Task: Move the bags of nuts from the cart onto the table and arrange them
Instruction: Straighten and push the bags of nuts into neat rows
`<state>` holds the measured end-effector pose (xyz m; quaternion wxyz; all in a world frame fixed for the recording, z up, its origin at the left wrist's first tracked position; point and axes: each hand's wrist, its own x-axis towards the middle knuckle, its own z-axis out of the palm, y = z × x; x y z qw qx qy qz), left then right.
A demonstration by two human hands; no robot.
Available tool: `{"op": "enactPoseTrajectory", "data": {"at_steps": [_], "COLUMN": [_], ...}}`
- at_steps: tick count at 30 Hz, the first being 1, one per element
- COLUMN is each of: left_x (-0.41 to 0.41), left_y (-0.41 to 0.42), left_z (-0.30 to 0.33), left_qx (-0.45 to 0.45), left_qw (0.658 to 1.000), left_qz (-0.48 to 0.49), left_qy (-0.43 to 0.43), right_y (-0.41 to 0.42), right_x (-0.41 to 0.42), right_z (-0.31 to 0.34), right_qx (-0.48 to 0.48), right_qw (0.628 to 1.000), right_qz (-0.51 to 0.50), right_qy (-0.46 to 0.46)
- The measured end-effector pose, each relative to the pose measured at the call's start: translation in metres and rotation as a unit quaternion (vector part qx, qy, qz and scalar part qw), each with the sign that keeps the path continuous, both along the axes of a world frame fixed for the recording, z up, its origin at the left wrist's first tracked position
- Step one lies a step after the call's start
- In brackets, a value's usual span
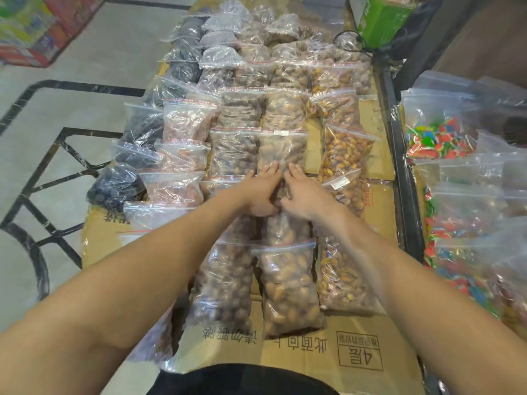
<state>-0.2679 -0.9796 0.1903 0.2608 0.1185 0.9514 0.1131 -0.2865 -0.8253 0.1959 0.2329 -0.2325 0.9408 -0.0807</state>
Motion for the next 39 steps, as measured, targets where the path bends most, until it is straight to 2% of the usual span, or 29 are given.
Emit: {"op": "enactPoseTrajectory", "data": {"at_steps": [4, 5, 8, 10, 13, 17, 19, 21, 25, 29, 31, 36, 37, 39], "left_x": [0.042, 0.055, 0.090, 0.100, 0.100, 0.096, 0.095, 0.090, 0.083, 0.077, 0.073, 0.071, 0.073, 0.076], "left_y": [-0.008, -0.005, 0.013, 0.029, 0.045, 0.047, 0.048, 0.049, 0.040, 0.028, 0.023, 0.021, 0.021, 0.023], "left_z": [-0.002, -0.005, -0.015, -0.021, -0.025, -0.019, -0.017, -0.017, -0.017, -0.016, -0.013, -0.017, -0.018, -0.022], "left_qx": [0.068, 0.101, 0.181, 0.198, 0.212, 0.241, 0.240, 0.253, 0.341, 0.392, 0.408, 0.450, 0.452, 0.448], "left_qw": [0.992, 0.987, 0.970, 0.963, 0.942, 0.911, 0.903, 0.893, 0.825, 0.778, 0.756, 0.739, 0.742, 0.751], "left_qz": [0.063, 0.072, 0.099, 0.148, 0.242, 0.326, 0.354, 0.370, 0.449, 0.491, 0.512, 0.499, 0.494, 0.485], "left_qy": [0.087, 0.099, 0.126, 0.109, 0.090, 0.072, 0.044, 0.043, 0.040, 0.007, -0.014, -0.050, -0.044, -0.016], "right_y": [0.022, 0.026, 0.028, 0.023, 0.012, 0.007, 0.009, 0.015, 0.026, 0.025, 0.021, 0.018, 0.018, 0.022], "right_x": [0.042, 0.054, 0.078, 0.080, 0.079, 0.067, 0.060, 0.057, 0.059, 0.058, 0.060, 0.060, 0.059, 0.056], "right_z": [0.008, 0.006, -0.008, -0.011, -0.011, -0.007, -0.005, -0.003, -0.005, -0.005, 0.000, 0.003, 0.005, 0.003], "right_qx": [-0.150, -0.162, -0.081, -0.046, -0.066, -0.089, -0.131, -0.202, -0.298, -0.316, -0.323, -0.299, -0.278, -0.199], "right_qw": [0.977, 0.972, 0.986, 0.987, 0.979, 0.961, 0.942, 0.904, 0.820, 0.785, 0.785, 0.806, 0.821, 0.877], "right_qz": [-0.063, -0.084, -0.135, -0.156, -0.193, -0.249, -0.282, -0.336, -0.435, -0.474, -0.472, -0.458, -0.444, -0.384], "right_qy": [0.139, 0.148, 0.050, 0.014, -0.001, -0.076, -0.125, -0.169, -0.220, -0.244, -0.238, -0.225, -0.227, -0.211]}}
